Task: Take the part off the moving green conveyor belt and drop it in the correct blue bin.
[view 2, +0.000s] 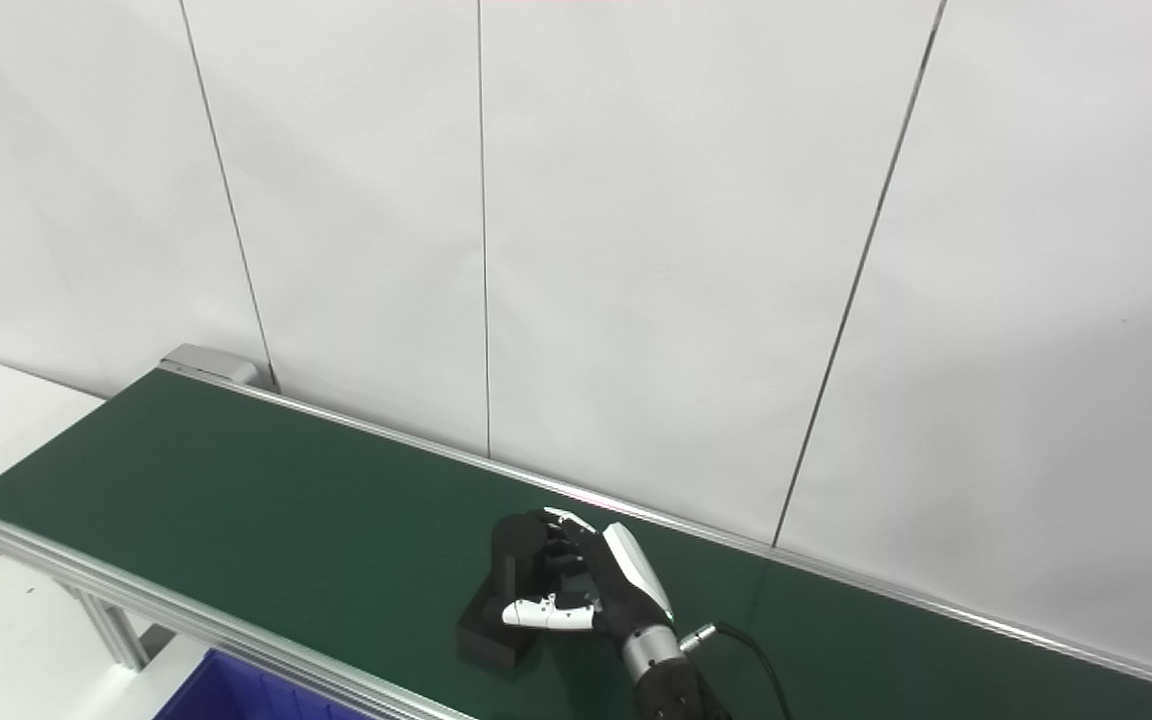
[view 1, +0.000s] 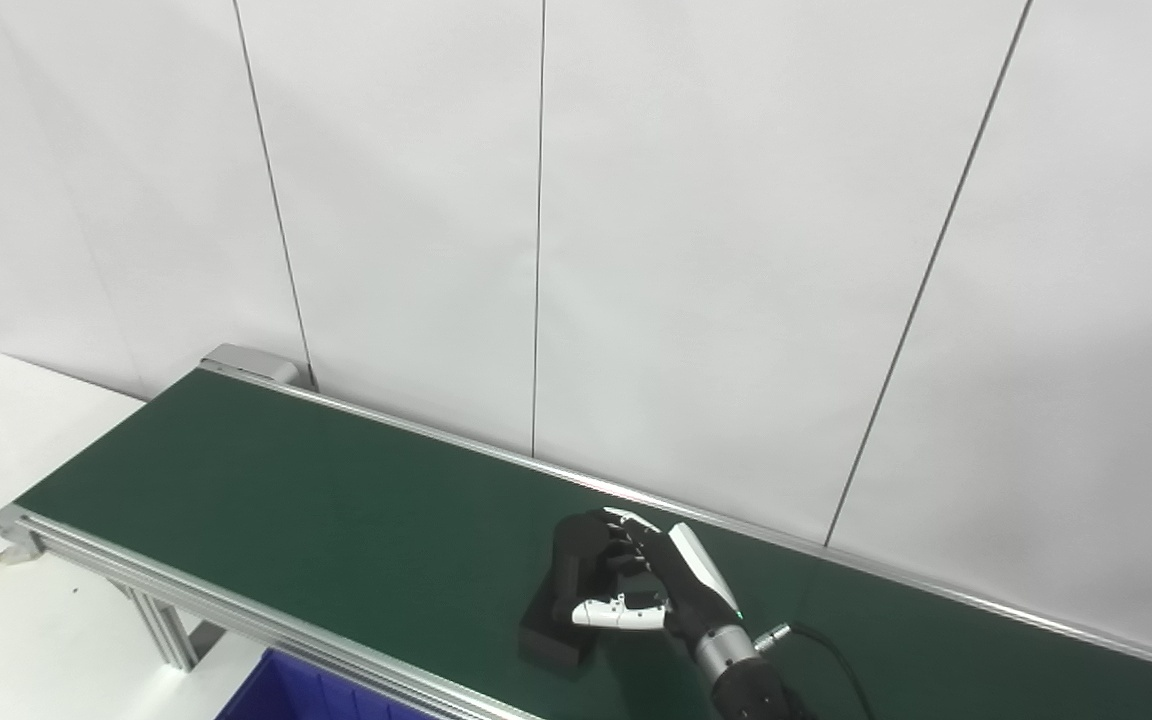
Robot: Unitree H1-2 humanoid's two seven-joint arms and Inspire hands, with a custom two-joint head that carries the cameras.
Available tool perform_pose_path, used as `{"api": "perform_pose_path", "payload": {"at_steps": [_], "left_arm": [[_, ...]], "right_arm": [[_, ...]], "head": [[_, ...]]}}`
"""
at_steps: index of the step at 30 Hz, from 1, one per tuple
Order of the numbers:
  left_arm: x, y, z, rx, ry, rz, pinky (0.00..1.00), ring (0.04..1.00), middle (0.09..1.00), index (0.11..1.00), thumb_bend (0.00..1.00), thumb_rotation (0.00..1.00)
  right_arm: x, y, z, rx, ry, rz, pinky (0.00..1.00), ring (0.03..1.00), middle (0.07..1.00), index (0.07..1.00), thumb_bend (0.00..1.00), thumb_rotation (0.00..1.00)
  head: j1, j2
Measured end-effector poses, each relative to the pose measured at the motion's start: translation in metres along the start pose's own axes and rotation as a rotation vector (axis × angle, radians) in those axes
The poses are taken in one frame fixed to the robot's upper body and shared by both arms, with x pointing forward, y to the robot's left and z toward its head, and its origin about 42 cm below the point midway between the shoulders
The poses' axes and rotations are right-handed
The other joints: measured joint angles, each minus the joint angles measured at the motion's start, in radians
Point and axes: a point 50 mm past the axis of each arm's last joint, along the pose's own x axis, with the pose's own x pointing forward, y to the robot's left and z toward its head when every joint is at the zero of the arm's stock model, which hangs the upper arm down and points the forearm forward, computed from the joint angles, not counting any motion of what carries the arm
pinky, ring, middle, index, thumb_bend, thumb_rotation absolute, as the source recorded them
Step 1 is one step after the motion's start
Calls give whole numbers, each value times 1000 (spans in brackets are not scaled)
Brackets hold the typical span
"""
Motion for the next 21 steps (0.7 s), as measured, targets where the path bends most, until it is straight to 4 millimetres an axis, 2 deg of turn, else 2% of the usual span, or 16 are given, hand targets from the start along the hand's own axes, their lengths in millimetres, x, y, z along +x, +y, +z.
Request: {"api": "perform_pose_path", "payload": {"at_steps": [1,2,4,8,10,12,21], "left_arm": [[0,0,1,0,-3,1,588,639,682,690,492,0],[0,0,2,-5,-8,2,593,641,683,691,492,0],[1,0,3,-7,-13,4,595,642,684,693,491,0],[0,0,3,-7,-12,2,592,642,685,701,471,0],[0,0,3,-6,-12,2,595,650,689,700,476,0],[0,0,3,-6,-12,2,600,656,695,702,477,0],[-2,3,5,0,-18,4,608,666,715,706,477,0]], "right_arm": [[0,-1,1,4,-7,-13,575,601,591,686,625,40],[0,-1,1,12,-13,-33,528,488,523,595,550,13],[0,0,3,32,-20,-77,507,455,506,563,528,5],[-1,1,3,36,-28,-118,484,448,511,504,516,0],[-2,1,3,35,-28,-126,406,463,517,498,504,0],[-2,1,3,38,-30,-130,388,465,520,498,501,0],[-2,0,4,43,-36,-136,376,461,522,503,499,0]], "head": [[-2,2],[-2,2],[-5,3],[-8,3],[-12,5],[-12,5],[-20,9]]}}
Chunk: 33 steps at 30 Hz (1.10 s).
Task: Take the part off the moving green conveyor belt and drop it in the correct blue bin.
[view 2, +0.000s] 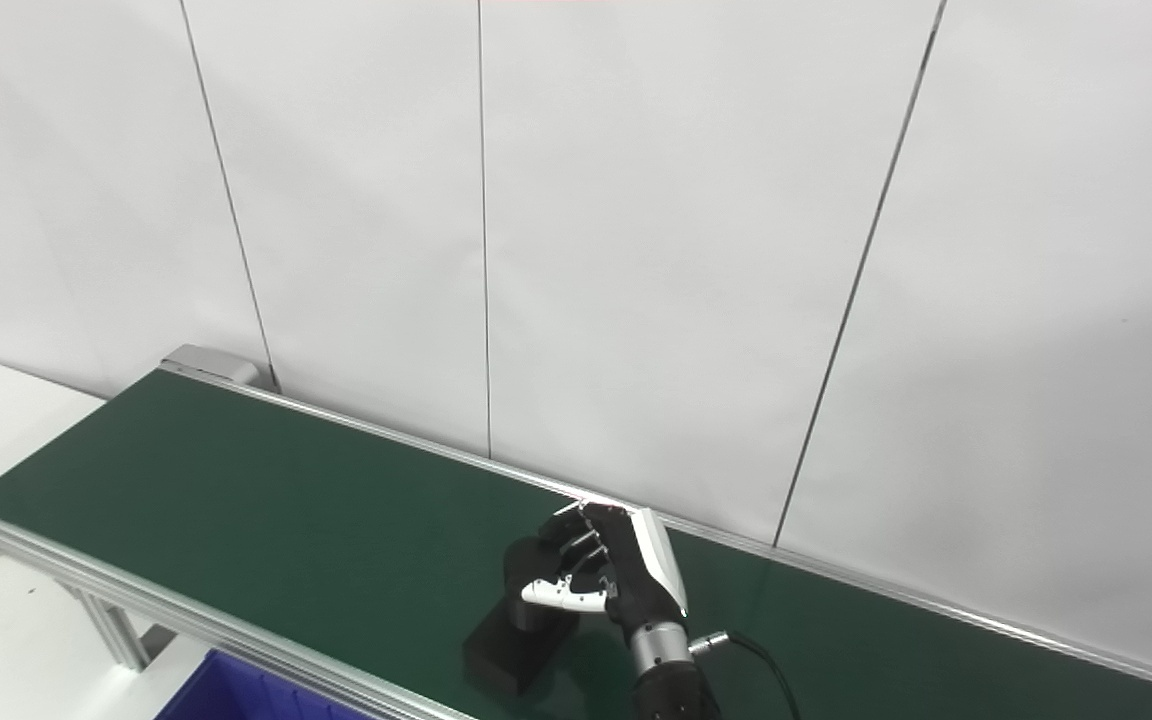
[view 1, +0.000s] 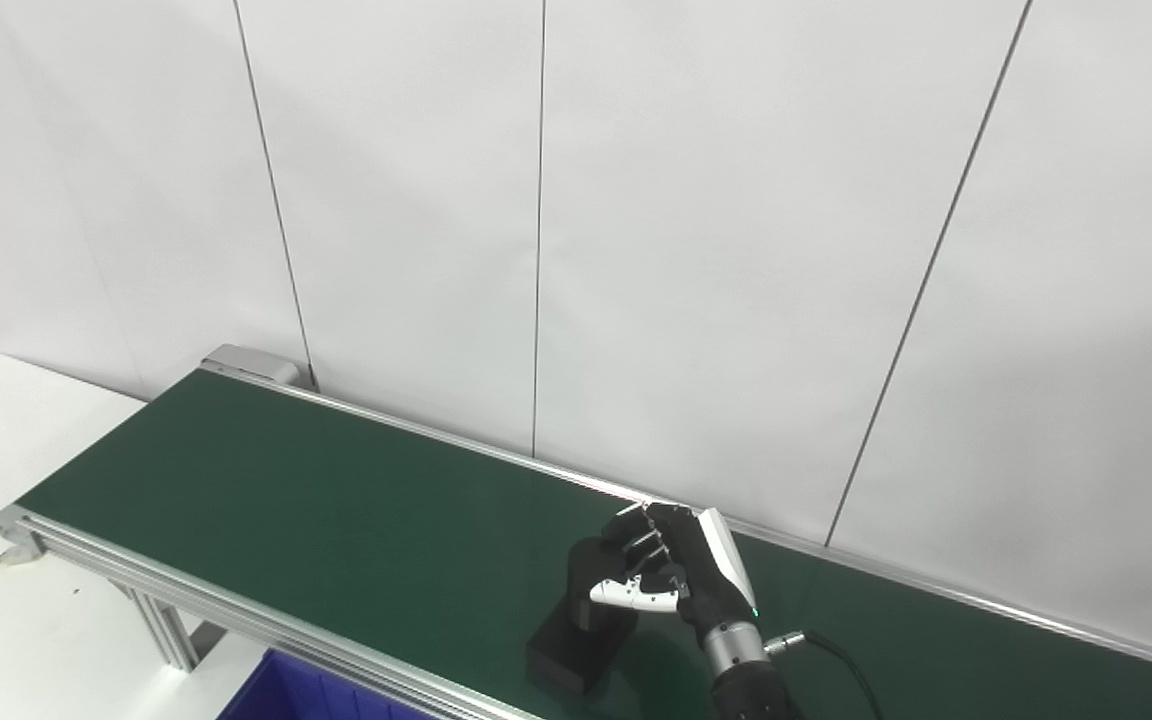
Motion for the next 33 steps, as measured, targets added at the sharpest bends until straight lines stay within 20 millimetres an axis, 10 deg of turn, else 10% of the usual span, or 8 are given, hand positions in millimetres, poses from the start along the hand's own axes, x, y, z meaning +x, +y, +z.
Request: {"api": "perform_pose_path", "payload": {"at_steps": [15,33], "left_arm": [[-2,4,0,8,2,2,579,644,695,707,484,0],[-2,28,-3,8,14,29,598,657,704,709,499,37]], "right_arm": [[1,-9,10,17,-59,-50,360,458,523,507,499,0],[-40,-76,29,118,-263,-296,347,441,515,516,499,0]], "head": [[-28,-2],[-101,-17]]}}
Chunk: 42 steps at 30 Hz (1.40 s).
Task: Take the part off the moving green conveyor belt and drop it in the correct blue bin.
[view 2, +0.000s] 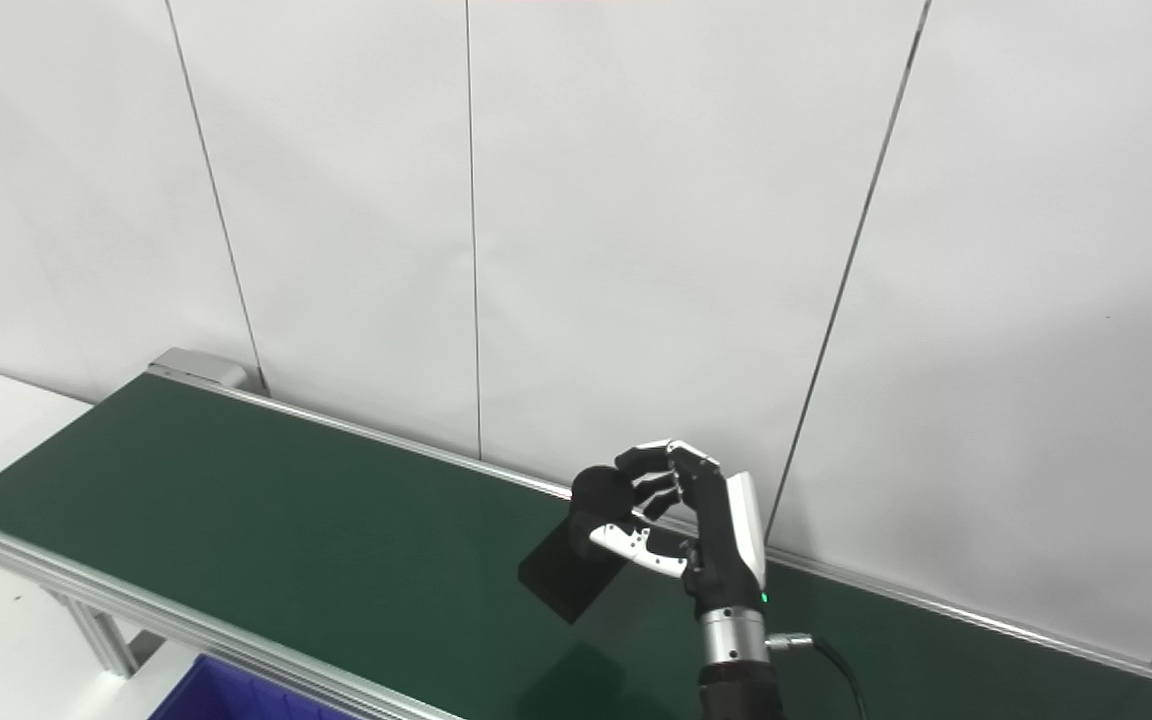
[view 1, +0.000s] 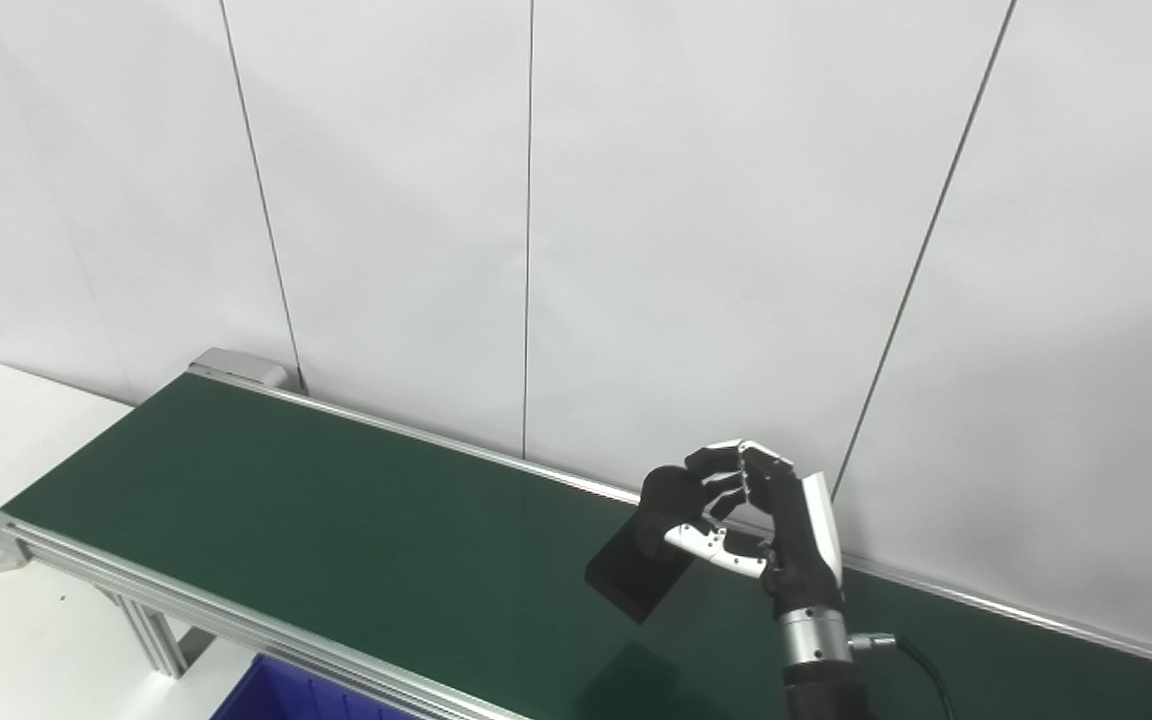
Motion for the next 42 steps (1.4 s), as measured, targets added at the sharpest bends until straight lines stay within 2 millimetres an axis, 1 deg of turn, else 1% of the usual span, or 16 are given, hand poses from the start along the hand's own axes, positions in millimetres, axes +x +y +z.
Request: {"api": "perform_pose_path", "payload": {"at_steps": [4,5,7,10,16,18,22,24,29,33,35,36,37,39,41,42], "left_arm": [[-1,6,0,-6,-1,0,609,663,703,710,507,128],[-2,7,0,-7,0,3,611,664,704,710,511,190],[-2,10,0,-5,-1,-1,612,666,704,709,514,219],[-3,15,0,-1,1,1,620,679,712,710,543,294],[-4,21,0,-17,-1,16,610,678,706,711,554,331],[-5,24,-1,-24,-1,20,592,675,706,712,512,322],[-5,29,-1,-26,1,16,583,675,709,718,550,413],[-6,33,-1,-24,1,18,591,684,718,725,571,454],[-8,42,4,-18,1,19,642,718,741,746,632,540],[-8,47,13,-23,-10,18,678,740,757,759,624,558],[-10,48,15,-21,-11,14,679,742,761,766,619,575],[-11,49,17,-17,-12,10,678,741,763,768,616,580],[-12,50,19,-19,-12,8,683,742,763,770,645,607],[-14,52,24,-27,-14,12,691,745,763,773,693,621],[-16,54,31,-24,-23,13,695,748,763,773,709,618],[-16,56,33,-22,-20,13,698,750,763,773,715,616]], "right_arm": [[-9,-22,12,3,-16,-51,347,441,515,519,499,0],[-10,-27,15,3,-21,-63,347,444,514,522,499,0],[-11,-38,23,-5,-39,-82,358,446,510,518,500,0],[-17,-52,36,-26,-72,-99,367,450,506,512,501,0],[-33,-76,53,-57,-119,-130,362,444,503,529,500,0],[-38,-85,60,-66,-124,-149,375,441,495,528,501,0],[-50,-95,73,-77,-133,-174,373,438,497,533,500,0],[-58,-100,79,-89,-145,-186,371,438,498,534,500,0],[-75,-113,88,-126,-144,-210,367,435,501,537,500,0],[-87,-118,97,-143,-139,-228,380,435,492,534,501,0],[-91,-120,104,-148,-149,-236,382,436,492,535,501,0],[-93,-121,107,-152,-152,-237,383,436,492,535,501,0],[-94,-122,110,-158,-150,-240,385,438,493,531,501,0],[-96,-124,114,-176,-153,-250,380,441,497,526,502,0],[-99,-125,118,-187,-145,-263,376,441,499,525,502,0],[-99,-126,120,-189,-143,-270,374,441,500,524,501,0]], "head": [[-50,6],[-54,6],[-87,12],[-106,15],[-169,25],[-195,31],[-268,57],[-268,57],[-357,104],[-405,146],[-406,150],[-422,170],[-423,173],[-451,208],[-451,209],[-460,221]]}}
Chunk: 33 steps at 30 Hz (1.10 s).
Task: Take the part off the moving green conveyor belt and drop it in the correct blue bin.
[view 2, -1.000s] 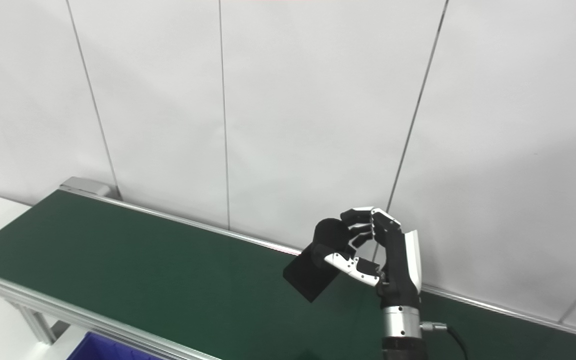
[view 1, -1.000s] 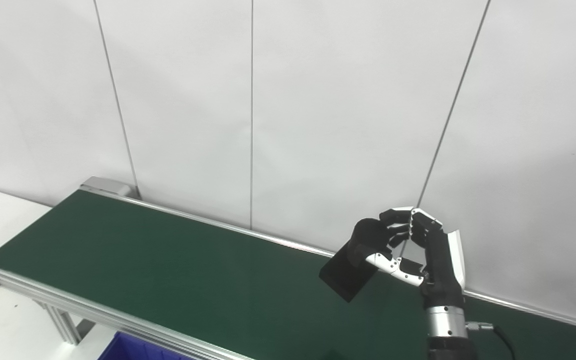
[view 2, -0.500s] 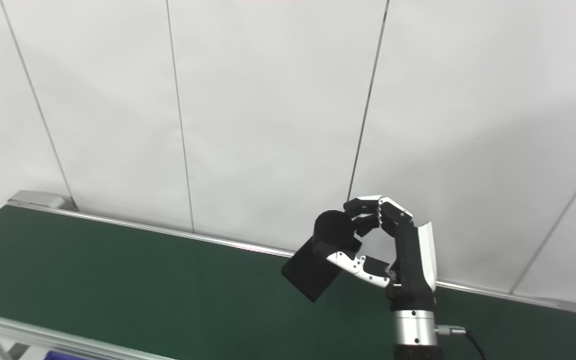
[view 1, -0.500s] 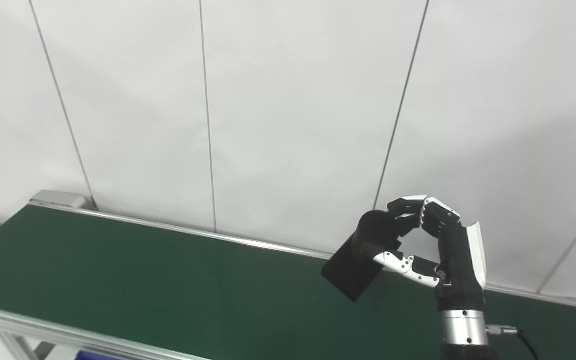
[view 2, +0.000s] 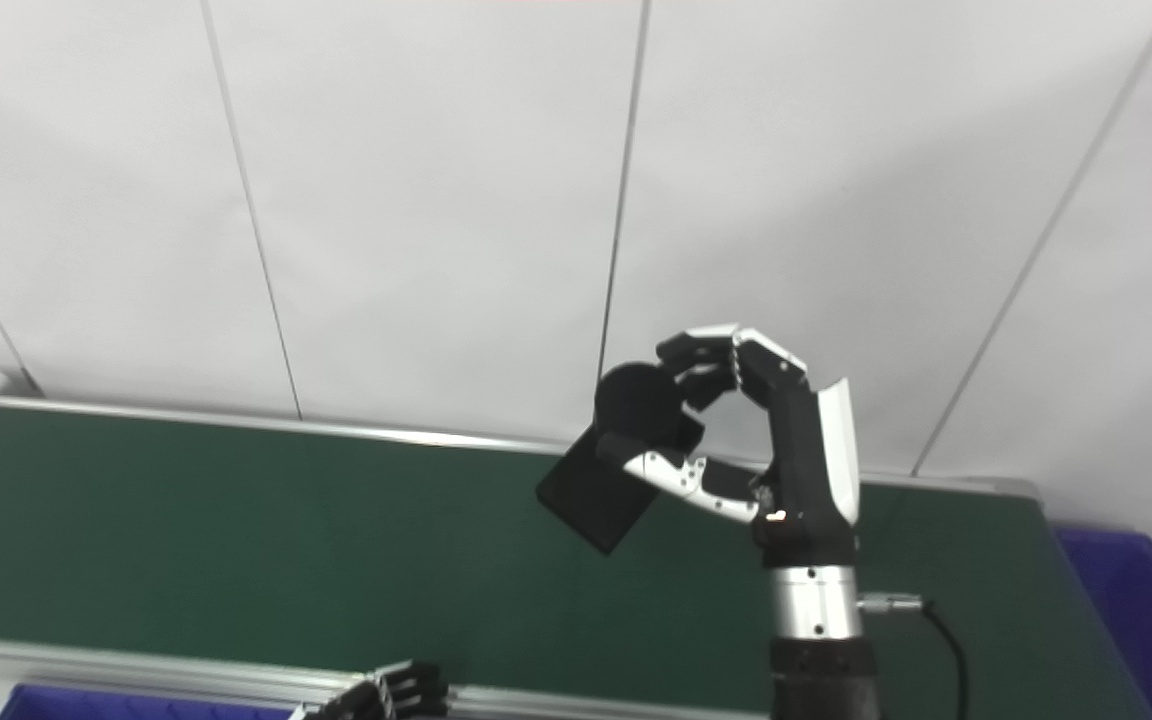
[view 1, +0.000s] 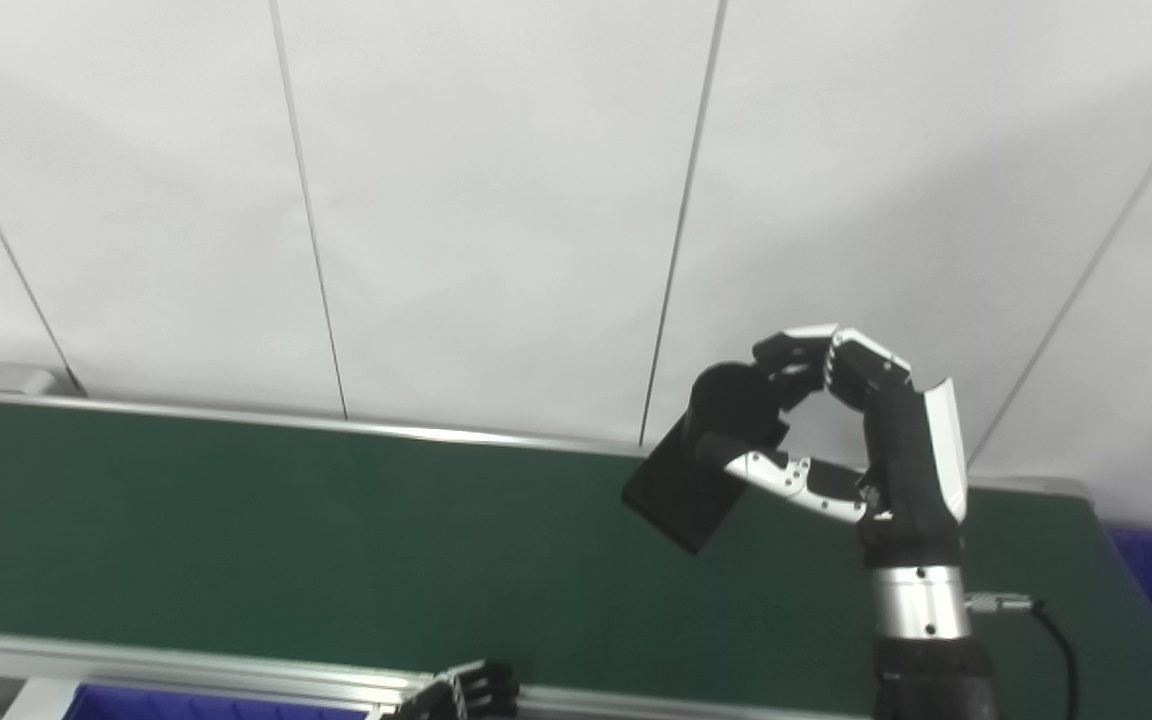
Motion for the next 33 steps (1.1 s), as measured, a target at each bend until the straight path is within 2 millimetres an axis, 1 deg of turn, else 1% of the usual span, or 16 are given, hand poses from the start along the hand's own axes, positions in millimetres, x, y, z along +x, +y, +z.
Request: {"api": "perform_pose_path", "payload": {"at_steps": [1,3,4,6,7,8,10,12,15,17,18,20,26,29,33], "left_arm": [[-1,2,2,3,2,1,687,743,760,772,700,601],[-2,5,5,8,4,4,679,736,756,771,689,592],[-3,6,7,9,7,3,675,730,752,769,681,586],[-5,8,9,7,5,6,668,721,746,766,677,570],[-6,10,10,-1,2,12,667,721,745,766,677,568],[-6,11,11,-1,2,14,665,720,744,765,678,567],[-6,11,15,1,-1,9,659,716,740,761,687,564],[-6,11,17,1,-7,6,657,716,739,759,698,561],[-7,14,17,-14,-5,14,658,718,738,754,721,558],[-8,16,18,-13,3,15,661,715,737,752,721,558],[-8,17,19,-10,2,15,661,714,737,751,720,558],[-9,17,23,-4,-8,11,658,708,739,752,709,559],[-11,22,24,-17,8,5,664,723,748,751,732,558],[-11,22,26,-16,6,4,664,723,749,752,731,556],[-10,21,31,-24,2,1,669,722,748,754,759,555]], "right_arm": [[0,-1,1,0,2,-4,371,441,500,526,501,0],[-3,-3,4,0,1,-11,370,442,500,525,501,0],[-6,-4,5,-1,5,-13,372,441,500,525,501,0],[-15,-7,7,-3,13,-18,376,439,496,525,501,0],[-19,-8,7,-3,19,-19,376,439,496,526,501,0],[-22,-9,8,-4,23,-20,375,439,496,526,501,0],[-28,-11,10,-5,29,-23,376,438,498,526,501,0],[-31,-13,14,-4,22,-29,365,440,504,528,500,0],[-38,-14,22,0,14,-38,350,443,509,528,499,0],[-44,-14,22,-7,28,-42,346,437,507,535,498,0],[-47,-14,22,-11,40,-41,346,436,507,536,498,0],[-56,-15,20,-23,64,-37,346,431,503,543,498,0],[-81,-18,16,-34,135,-29,341,433,505,542,497,0],[-97,-18,14,-30,188,-25,333,432,508,545,496,0],[-121,-17,12,-35,267,-28,332,426,510,549,495,0]], "head": [[0,0],[-12,28],[-15,35],[-22,49],[-22,49],[-34,67],[-35,71],[-55,94],[-61,101],[-69,117],[-69,117],[-75,123],[-89,147],[-92,157],[-95,172]]}}
